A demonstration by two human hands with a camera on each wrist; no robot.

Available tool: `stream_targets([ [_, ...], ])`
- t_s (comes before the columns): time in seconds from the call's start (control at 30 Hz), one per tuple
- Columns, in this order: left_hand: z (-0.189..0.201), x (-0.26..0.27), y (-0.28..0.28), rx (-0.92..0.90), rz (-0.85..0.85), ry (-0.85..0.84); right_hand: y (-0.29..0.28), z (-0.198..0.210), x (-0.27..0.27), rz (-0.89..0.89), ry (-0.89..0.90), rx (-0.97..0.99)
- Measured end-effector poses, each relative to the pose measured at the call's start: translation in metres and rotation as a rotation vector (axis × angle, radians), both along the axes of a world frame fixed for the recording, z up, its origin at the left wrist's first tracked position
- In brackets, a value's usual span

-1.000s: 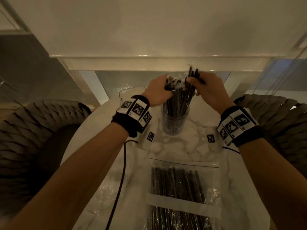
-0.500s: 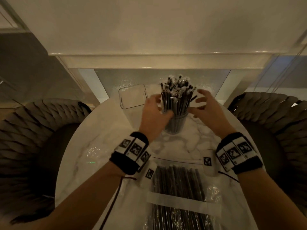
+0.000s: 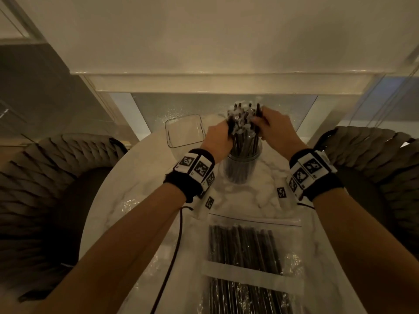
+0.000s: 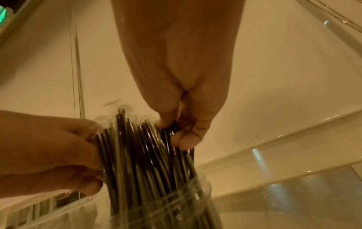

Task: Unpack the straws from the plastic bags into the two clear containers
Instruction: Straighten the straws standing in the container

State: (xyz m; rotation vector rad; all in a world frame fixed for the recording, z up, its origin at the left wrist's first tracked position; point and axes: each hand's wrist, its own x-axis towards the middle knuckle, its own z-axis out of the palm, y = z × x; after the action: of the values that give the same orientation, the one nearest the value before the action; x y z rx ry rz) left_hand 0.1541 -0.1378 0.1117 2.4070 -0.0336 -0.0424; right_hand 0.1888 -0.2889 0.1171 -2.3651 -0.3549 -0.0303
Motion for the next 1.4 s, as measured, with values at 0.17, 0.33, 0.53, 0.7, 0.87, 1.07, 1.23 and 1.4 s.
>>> stream_targets([
  [0.17, -0.013, -0.019, 0.010, -0.243, 0.157, -0.018, -0.028, -0.015, -0.018, -0.124, 0.001, 0.261],
  [0.33, -0.035, -0.042, -0.009, -0.213, 0.148, -0.048, -0.040, -0.030, -0.017, -0.202, 0.199, 0.380],
  [0.53, -0.039, 0.008, -0.020, 0.006, 0.098, 0.119, -0.020, -0.022, -0.007, -0.047, 0.191, 0.261],
  [0.7, 0.001, 0.030, 0.003, 0.060, -0.144, 0.248, -0.032, -0.012, -0.010, 0.043, 0.313, 0.360],
  [0.87, 0.001, 0.031, 0.015, -0.090, -0.035, 0.097, -0.044, -0.023, -0.009, -0.127, 0.354, 0.525],
  [1.07, -0.022, -0.004, -0.001, -0.161, 0.244, -0.019, -0.036, -0.031, 0.000, -0.053, 0.304, 0.301],
  [1.23, -0.023, 0.002, -0.026, -0.132, 0.125, -0.048, -0.014, -0.017, 0.007, -0.011, 0.048, 0.036],
  [1.4, -0.014, 0.003, -0.044, -0.112, 0.053, -0.114, -0.017, -0.009, 0.030, 0.115, 0.220, -0.074],
])
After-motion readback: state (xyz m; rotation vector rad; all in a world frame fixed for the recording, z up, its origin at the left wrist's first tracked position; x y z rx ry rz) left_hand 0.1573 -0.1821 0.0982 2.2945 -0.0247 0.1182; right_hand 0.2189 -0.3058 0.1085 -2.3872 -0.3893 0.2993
